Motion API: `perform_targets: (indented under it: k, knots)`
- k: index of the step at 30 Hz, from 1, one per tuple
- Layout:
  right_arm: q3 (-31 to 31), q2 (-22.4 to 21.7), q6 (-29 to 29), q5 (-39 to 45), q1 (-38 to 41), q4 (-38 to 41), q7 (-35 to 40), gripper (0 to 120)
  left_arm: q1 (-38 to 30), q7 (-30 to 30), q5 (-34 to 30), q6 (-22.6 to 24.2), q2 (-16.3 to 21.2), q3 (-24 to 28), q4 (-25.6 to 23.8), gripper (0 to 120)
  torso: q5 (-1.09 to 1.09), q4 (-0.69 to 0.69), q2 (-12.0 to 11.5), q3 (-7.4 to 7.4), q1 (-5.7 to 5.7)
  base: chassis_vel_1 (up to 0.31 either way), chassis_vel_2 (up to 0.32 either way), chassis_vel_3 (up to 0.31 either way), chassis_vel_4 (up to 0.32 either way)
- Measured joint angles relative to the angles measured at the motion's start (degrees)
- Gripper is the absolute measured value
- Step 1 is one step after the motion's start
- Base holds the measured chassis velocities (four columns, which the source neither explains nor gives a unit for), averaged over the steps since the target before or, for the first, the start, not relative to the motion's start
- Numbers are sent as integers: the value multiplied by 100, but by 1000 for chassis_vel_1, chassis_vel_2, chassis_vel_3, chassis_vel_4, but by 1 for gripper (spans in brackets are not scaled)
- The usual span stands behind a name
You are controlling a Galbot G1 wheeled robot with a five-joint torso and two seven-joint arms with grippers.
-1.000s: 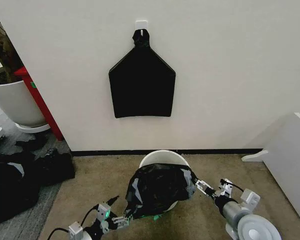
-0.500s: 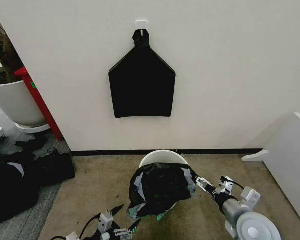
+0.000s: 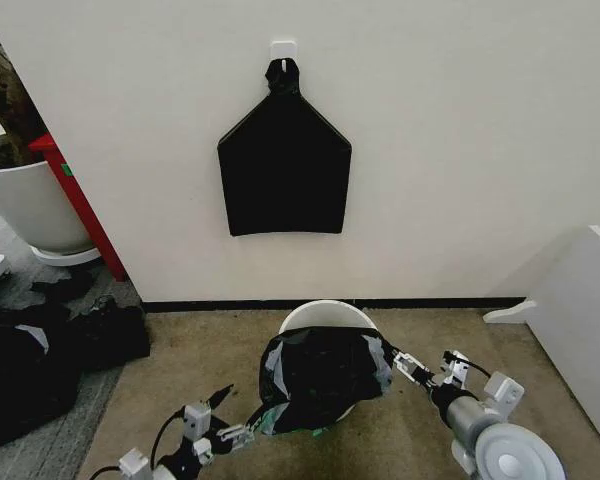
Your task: Place the garbage bag over the trash bin.
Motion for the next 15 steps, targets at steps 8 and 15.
perform_targets:
  k: [8, 15]
  knots:
    - [41, 43, 3, 1, -8, -9, -4, 100, -520, -239, -363, 272, 216, 71, 20, 100, -1, 0, 0, 0, 0, 0, 0, 0, 0]
    - [38, 79, 14, 5, -12, -29, -1, 100, -1481, -346, -664, 535, 167, 240, 641, 100, 0, 1, 0, 0, 0, 0, 0, 0, 0]
